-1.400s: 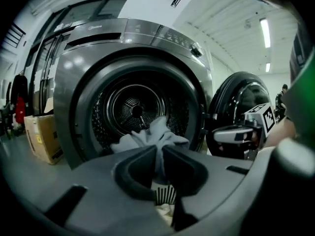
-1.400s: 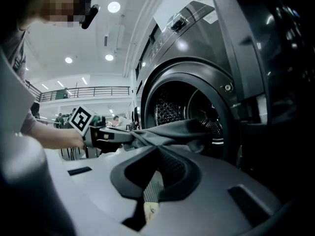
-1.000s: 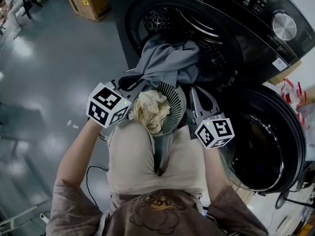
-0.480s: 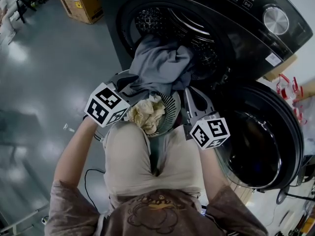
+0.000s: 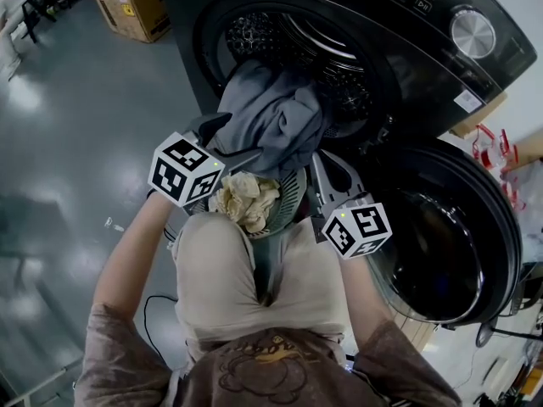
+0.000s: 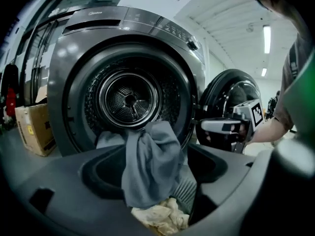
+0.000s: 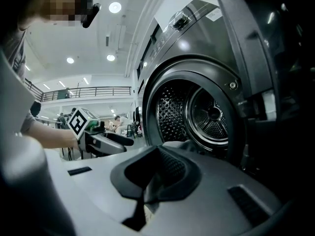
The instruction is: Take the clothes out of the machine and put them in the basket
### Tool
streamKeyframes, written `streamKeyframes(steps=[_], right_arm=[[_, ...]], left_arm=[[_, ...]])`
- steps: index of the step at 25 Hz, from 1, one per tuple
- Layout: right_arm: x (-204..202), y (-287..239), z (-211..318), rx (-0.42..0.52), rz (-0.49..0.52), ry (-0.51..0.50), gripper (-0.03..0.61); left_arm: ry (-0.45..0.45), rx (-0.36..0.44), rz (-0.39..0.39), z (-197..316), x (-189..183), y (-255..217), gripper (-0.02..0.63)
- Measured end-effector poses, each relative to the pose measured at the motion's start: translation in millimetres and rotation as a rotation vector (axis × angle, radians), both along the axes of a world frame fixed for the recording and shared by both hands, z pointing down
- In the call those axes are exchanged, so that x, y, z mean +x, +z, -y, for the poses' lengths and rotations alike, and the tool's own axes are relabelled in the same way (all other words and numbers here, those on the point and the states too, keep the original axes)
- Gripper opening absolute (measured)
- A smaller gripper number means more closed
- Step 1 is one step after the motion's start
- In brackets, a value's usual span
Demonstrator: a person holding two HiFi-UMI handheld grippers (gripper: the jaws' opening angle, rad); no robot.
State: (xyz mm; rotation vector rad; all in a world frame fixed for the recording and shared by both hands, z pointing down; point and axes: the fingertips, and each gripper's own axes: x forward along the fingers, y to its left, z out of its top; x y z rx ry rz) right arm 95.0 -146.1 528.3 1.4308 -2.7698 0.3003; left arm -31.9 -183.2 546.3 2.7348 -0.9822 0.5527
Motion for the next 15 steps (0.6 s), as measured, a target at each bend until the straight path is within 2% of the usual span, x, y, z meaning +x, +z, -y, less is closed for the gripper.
streamKeyframes(steps=[9,12,15], right_arm=[[3,-2,-4,0.0,-0.012,0.015,-0.003],[2,-3,-6,0.002,-0.017,0.015,-0.002],[4,-2,-7,-0.002,-0.024,0.016,-0.003]], left_arm=[[-0.021,0.023,-0.034,100,59,0,0.452],[-0.031,-0.015,0.018,130,75,20,0.475],[-0.046,-0.091,0.092,148,81,50,0.496]])
